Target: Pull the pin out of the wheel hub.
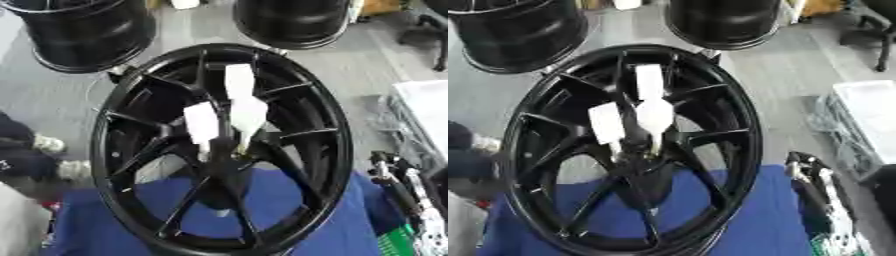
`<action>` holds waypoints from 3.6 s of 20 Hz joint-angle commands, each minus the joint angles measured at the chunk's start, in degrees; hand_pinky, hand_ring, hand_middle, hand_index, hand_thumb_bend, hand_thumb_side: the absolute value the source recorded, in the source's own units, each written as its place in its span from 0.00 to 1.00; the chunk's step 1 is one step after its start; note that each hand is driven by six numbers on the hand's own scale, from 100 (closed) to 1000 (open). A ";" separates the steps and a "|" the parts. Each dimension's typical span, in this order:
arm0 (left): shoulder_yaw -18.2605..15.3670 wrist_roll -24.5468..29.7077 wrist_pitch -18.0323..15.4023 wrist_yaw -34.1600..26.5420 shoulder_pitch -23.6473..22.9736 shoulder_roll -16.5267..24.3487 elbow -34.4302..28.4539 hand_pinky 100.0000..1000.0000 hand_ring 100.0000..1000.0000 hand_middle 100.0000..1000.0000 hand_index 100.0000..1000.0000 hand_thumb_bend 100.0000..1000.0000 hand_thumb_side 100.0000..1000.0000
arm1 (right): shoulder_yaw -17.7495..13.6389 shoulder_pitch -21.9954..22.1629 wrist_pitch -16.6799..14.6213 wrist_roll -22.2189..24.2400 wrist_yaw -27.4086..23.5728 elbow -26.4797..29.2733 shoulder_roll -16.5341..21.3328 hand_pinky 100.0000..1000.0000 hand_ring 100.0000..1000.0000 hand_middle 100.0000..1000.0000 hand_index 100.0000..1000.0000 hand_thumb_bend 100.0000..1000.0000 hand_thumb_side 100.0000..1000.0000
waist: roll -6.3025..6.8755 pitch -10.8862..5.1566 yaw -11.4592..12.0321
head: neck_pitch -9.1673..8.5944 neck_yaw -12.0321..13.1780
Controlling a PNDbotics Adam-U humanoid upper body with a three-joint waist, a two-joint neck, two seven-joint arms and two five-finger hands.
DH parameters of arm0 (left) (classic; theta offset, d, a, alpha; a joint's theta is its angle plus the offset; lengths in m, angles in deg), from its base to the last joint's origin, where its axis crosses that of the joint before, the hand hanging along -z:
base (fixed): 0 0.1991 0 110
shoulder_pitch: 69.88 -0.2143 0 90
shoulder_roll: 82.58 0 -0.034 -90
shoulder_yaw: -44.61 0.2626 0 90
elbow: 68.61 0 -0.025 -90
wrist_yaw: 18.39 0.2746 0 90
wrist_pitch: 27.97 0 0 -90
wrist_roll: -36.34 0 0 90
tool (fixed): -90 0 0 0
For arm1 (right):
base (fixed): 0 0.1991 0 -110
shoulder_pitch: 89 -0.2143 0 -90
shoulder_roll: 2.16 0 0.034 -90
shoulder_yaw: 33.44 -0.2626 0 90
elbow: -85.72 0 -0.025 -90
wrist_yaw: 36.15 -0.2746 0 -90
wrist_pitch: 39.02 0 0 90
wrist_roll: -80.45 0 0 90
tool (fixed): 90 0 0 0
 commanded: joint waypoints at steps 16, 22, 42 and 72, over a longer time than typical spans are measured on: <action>0.21 2.34 0.88 2.57 -0.24 2.62 -1.41 0.62 0.68 0.53 0.68 0.27 0.76 | 0.20 -1.15 -5.82 8.15 -14.33 22.64 47.11 0.68 0.73 0.80 0.83 0.00 0.15 | -2.56 -1.69 0.13 | -0.88 -1.28; 0.85 3.63 0.91 3.04 -0.22 2.51 -1.35 0.62 0.69 0.53 0.68 0.28 0.76 | 8.36 -10.99 -6.55 20.19 -16.37 22.65 52.29 0.70 0.76 0.84 0.86 0.00 0.11 | -2.93 -1.60 0.94 | -0.98 -1.81; 1.83 5.47 0.27 3.51 -0.59 1.86 -0.57 0.62 0.69 0.53 0.68 0.27 0.77 | 23.51 -36.67 -3.94 42.56 -7.30 16.38 36.55 0.74 0.80 0.89 0.90 0.00 0.13 | -1.88 -1.40 2.13 | -1.04 -3.51; 2.08 5.71 -0.07 3.19 -0.15 1.54 -0.28 0.62 0.69 0.53 0.68 0.26 0.77 | 28.93 -43.61 -9.92 49.91 3.07 12.58 29.09 0.67 0.42 0.82 0.91 0.00 0.16 | -1.31 -1.12 3.85 | 0.30 -5.05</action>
